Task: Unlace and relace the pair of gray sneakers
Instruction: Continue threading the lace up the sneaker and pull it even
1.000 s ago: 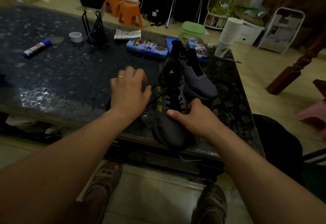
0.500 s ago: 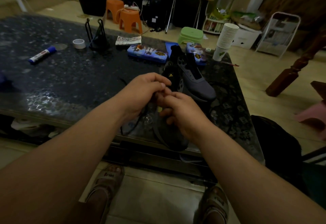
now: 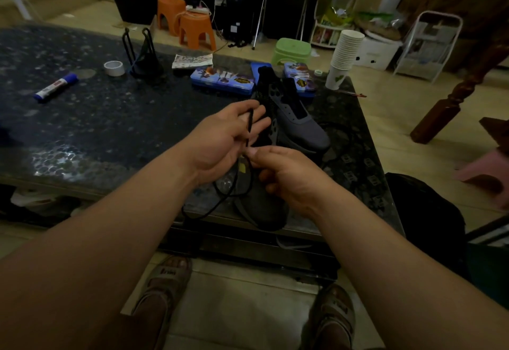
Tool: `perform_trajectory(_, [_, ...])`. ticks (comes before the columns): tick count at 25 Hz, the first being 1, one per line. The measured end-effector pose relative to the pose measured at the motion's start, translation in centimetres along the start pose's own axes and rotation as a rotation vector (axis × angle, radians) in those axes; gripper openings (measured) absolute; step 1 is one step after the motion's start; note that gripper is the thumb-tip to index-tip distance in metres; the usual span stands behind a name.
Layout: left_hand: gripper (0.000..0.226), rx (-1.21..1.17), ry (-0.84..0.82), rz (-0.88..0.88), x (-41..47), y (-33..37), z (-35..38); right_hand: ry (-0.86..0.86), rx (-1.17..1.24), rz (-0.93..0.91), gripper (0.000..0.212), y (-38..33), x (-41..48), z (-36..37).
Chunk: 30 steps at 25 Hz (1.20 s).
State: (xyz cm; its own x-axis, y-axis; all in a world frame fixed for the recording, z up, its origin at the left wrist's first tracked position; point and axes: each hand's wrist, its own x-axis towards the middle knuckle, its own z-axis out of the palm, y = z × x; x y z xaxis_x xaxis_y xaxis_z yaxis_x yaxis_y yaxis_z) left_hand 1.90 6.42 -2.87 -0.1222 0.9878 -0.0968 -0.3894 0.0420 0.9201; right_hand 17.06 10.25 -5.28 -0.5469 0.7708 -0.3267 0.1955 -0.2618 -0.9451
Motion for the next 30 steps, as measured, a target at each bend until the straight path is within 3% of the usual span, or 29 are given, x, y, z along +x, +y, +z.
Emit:
perform_trajectory(3, [0.065, 0.156, -0.025, 0.018, 0.5, -0.6, -0.3, -0.016, -0.061, -0.080, 0.013, -0.2, 0.0, 0.6])
perform_trajectory(6, [0.023, 0.476, 0.118, 0.162, 1.3, -0.9, -2.2, -0.029, 0.247, -0.059, 0.011, -1.6, -0.2, -0.6])
perform_trajectory(8, [0.004, 0.768, 0.254, 0.201, 1.2, -0.8, -3.9, 0.052, 0.317, -0.054, 0.010, -2.7, -0.3, -2.6])
perform_trajectory(11, [0.015, 1.203, 0.310, 0.043, 0.6, -1.0, -5.8, 0.223, 0.163, -0.069, 0.011, -2.8, 0.1, -5.4])
perform_trajectory(13, [0.016, 1.475, 0.335, 0.149, 0.3, -1.5, -5.8, 0.242, 0.054, -0.098, 0.012, -2.6, 0.4, -6.0])
perform_trajectory(15, [0.034, 1.380, 0.224, 0.390, 0.0, -2.0, -3.7, 0.161, -0.057, -0.139, 0.009, -2.5, 0.5, -5.0])
perform_trajectory(16, [0.043, 1.188, 0.115, 0.397, 0.0, -2.0, -2.1, 0.105, -0.095, -0.166, 0.007, -2.7, 0.5, -4.1])
perform_trajectory(18, [0.042, 0.877, -0.033, 0.236, 0.1, -2.5, 0.6, 0.056, -0.123, -0.225, 0.003, -2.9, 0.6, -2.9])
perform_trajectory(21, [0.020, 1.045, 0.070, 0.234, 0.4, -2.1, 0.0, 0.097, -0.140, -0.224, 0.005, -3.0, 1.0, -3.9])
perform_trajectory(24, [0.031, 1.105, 0.279, 0.206, 0.5, -0.5, -3.7, 0.132, -0.225, -0.123, 0.011, -2.3, 1.0, -6.5])
perform_trajectory(26, [0.025, 1.212, 0.334, 0.146, 0.1, -0.1, -5.2, 0.156, -0.260, -0.107, 0.015, -1.8, 1.0, -7.1])
perform_trajectory(28, [0.015, 1.342, 0.296, 0.238, -0.2, -0.6, -4.7, 0.137, -0.352, -0.142, 0.014, -1.7, 0.9, -6.2])
perform_trajectory(30, [0.037, 1.219, 0.146, 0.310, -0.3, -1.3, -2.3, 0.070, -0.376, -0.206, 0.011, -1.9, 1.1, -4.3])
